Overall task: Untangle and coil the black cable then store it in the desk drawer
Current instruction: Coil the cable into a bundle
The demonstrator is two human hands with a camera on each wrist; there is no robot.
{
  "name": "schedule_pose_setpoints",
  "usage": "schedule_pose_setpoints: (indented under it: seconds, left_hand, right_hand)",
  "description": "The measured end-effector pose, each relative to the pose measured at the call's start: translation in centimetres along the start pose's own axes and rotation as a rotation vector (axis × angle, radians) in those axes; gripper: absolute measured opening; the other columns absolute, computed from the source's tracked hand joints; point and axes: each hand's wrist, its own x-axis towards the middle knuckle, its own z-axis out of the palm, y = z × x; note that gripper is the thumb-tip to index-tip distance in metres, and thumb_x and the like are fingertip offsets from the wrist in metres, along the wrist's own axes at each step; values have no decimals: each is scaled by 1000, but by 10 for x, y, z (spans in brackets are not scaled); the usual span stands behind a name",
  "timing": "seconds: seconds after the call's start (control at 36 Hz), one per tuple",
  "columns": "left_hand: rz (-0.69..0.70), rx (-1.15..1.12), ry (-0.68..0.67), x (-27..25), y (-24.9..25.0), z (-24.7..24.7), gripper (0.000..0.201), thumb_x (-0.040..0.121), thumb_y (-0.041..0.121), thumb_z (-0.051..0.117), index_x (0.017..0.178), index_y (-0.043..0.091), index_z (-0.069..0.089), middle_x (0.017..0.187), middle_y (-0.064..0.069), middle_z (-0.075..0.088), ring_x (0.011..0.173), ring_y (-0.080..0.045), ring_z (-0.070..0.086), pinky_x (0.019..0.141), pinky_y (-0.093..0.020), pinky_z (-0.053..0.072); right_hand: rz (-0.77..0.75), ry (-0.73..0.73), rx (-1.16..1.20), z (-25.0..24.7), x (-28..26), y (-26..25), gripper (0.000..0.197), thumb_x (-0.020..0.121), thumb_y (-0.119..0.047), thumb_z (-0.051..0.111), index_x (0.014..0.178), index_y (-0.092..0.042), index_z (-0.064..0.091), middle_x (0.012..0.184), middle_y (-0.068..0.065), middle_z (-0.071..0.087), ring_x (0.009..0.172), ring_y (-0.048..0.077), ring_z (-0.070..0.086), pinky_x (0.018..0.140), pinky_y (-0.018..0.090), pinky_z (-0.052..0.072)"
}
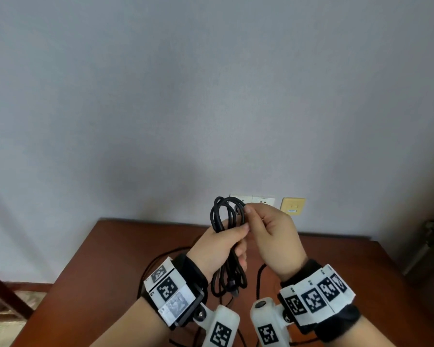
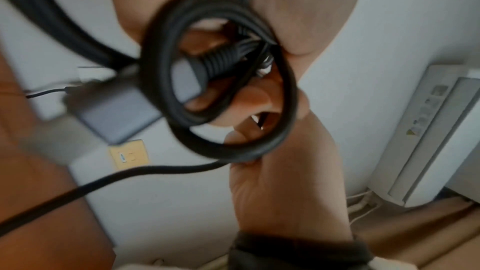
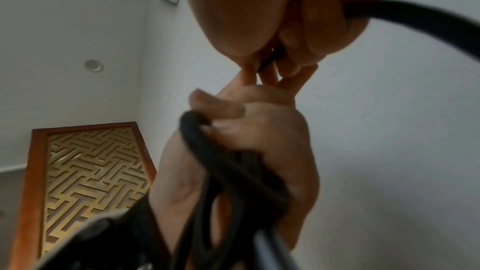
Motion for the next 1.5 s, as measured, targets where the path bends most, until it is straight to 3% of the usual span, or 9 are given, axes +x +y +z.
schedule_pose_setpoints:
  seconds: [0.25,0.44,0.56,0.67,0.78,1.08,1.22,1.33,1.5]
  left_hand:
    - [44,-8,87,6,8,-7,20,89,28,61,103,24,75,107,-13,72,104,-28,67,97,-47,49]
    - [85,-164,132,5,0,-3,24,96,22,54,110,13,70,112,-12,71,108,-25,66,97,-44,47]
    - [165,-129,188,4,2,-2,23,96,20,53,94,11,73,100,-15,73,99,-29,69,89,-45,51]
    - [204,-151,298,7,5,-7,30,94,27,57,71,14,73,80,-14,72,84,-37,69,72,-46,57]
    - [296,-207,305,5,14,-4,12,92,11,57,85,6,65,55,-2,66,79,-32,70,82,-48,54]
    - [300,-271,259,6,25,-6,31,100,9,39,109,17,68,67,-10,68,61,-23,68,58,-32,56]
    - [330,-261,175,2,29,-6,33,88,-2,53,75,20,74,117,-3,69,117,-14,60,94,-47,51]
    - [425,-181,206,5,27,-7,56,89,-14,34,54,24,55,119,-4,69,116,-11,60,106,-45,40]
    - [419,-503,204,8,44,-22,48,85,-16,28,56,17,47,73,2,66,45,-8,50,49,-21,48]
  right_hand:
    - [112,-251,-102,11,-11,-6,79,84,-67,30,150,-28,13,126,-9,31,121,-1,39,98,0,25]
    - [190,-366,71,9,-6,-6,84,80,-70,43,149,-35,11,140,-8,21,133,-2,25,111,12,21]
    - [156,-387,87,5,-2,-8,76,84,-70,39,147,-41,10,150,-11,10,127,-24,18,97,-6,20]
    - [232,-258,234,6,-5,1,84,77,-71,35,149,-38,7,151,-11,23,136,-8,23,111,12,19]
    - [363,-311,376,7,-12,13,44,86,-44,38,127,-30,46,116,-2,65,109,16,60,103,49,41]
    - [566,-402,718,20,-20,26,50,63,-8,49,110,-10,64,112,11,66,101,19,64,87,31,53]
    - [641,-441,900,26,-16,31,57,62,-1,45,117,8,57,108,30,61,100,42,61,92,45,50]
    - [586,-463,899,29,-15,36,40,72,-6,45,108,0,60,87,20,59,74,29,61,68,35,49]
    - [468,-548,558,16,-22,39,22,87,-25,49,87,-12,66,60,2,48,53,15,44,55,26,38]
